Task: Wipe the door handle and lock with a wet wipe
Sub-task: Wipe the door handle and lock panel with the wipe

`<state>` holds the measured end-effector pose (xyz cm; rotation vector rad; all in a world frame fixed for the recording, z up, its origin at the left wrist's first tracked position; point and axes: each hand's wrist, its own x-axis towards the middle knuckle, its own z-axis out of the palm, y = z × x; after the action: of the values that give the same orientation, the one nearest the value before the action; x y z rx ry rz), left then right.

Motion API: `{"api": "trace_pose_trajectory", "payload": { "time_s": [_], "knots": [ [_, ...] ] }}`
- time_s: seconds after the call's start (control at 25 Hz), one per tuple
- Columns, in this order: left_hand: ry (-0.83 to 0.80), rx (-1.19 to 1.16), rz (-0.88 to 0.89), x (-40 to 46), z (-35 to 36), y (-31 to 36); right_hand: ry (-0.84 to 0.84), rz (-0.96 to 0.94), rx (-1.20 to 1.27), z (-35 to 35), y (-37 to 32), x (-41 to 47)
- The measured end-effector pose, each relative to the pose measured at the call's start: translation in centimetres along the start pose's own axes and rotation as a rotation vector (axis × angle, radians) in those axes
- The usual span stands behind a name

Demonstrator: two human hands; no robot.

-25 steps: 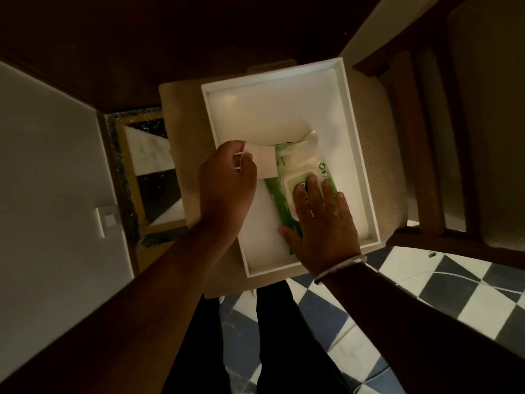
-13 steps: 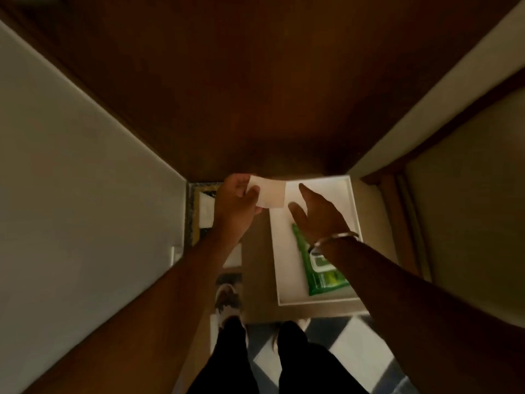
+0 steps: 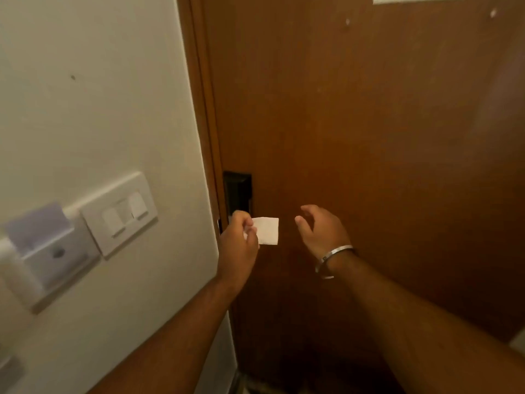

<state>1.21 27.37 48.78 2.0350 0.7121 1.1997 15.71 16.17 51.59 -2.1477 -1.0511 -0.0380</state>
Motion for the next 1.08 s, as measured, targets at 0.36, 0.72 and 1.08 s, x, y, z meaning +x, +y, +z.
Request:
{"api": "trace_pose_trajectory", "payload": {
  "time_s": [0.36,0.72,1.08],
  "knots": [
    [-0.069,0.079,0.036,7.5,-0.2,-6.8,0.191,-0.625,-1.04,-1.1,-7.1,13.6],
    [-0.146,0.138,-0.064,4.6,2.4,-15.1,0.414,-0.984,-1.292,0.5,-3.0,19.0],
    [-0.179,0.699,0.272,6.4,0.4,-16.7,0.478,-1.048,-1.294,1.1,-1.8,20.4]
  ]
}}
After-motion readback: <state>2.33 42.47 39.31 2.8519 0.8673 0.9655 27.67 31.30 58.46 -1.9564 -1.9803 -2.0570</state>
